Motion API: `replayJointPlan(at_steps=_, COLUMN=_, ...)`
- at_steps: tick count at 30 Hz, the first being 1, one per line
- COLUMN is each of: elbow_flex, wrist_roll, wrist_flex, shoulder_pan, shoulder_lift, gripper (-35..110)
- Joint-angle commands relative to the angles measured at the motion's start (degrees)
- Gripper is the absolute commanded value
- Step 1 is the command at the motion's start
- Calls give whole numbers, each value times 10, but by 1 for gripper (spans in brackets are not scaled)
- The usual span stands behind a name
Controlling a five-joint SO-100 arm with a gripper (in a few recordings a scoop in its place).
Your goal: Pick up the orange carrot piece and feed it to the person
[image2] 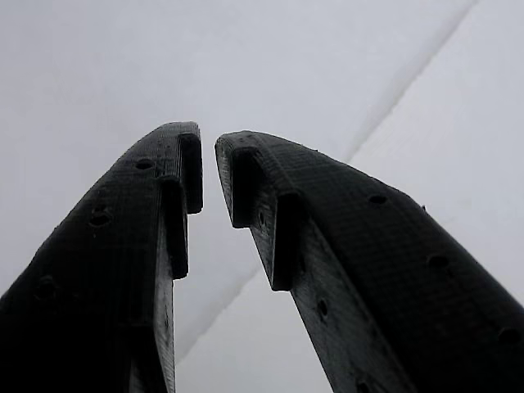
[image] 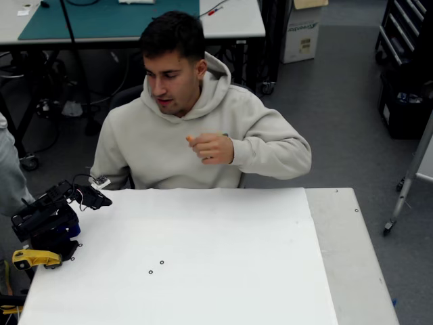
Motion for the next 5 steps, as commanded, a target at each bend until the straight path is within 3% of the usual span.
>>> replayJointPlan(at_steps=1, elbow_flex=-2, wrist_roll=4, wrist_flex=5, shoulder_pan=5, shoulder_lift=11, gripper=-1)
replayJointPlan(at_steps=5, elbow_flex=-2, wrist_roll=4, wrist_flex=5, shoulder_pan=5, shoulder_lift=11, gripper=-1)
